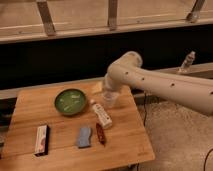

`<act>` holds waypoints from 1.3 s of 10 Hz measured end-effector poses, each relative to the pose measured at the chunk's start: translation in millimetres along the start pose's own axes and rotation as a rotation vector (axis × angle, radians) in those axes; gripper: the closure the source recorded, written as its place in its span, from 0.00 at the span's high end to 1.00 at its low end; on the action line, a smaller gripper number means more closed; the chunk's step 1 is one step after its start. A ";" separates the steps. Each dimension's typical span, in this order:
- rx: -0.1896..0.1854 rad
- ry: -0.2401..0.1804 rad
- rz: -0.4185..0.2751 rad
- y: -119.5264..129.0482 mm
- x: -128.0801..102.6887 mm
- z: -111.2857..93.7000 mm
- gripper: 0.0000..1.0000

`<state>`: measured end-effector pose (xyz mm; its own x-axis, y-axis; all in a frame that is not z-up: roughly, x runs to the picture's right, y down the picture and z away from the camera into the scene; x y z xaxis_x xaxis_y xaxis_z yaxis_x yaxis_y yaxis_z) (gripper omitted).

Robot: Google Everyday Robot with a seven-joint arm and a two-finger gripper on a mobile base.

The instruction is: Place the white sponge in the ceramic cup

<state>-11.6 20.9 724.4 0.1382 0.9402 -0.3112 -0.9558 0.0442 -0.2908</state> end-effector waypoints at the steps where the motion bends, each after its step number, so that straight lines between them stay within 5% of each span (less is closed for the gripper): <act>1: 0.002 0.004 -0.020 7.1 4.1 1.1 0.80; 7: -0.021 0.026 -0.051 14.2 9.7 7.3 0.80; 13: -0.163 0.114 -0.204 116.9 72.1 26.4 0.80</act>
<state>-120.3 102.8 691.9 0.3609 0.8730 -0.3282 -0.8521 0.1656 -0.4965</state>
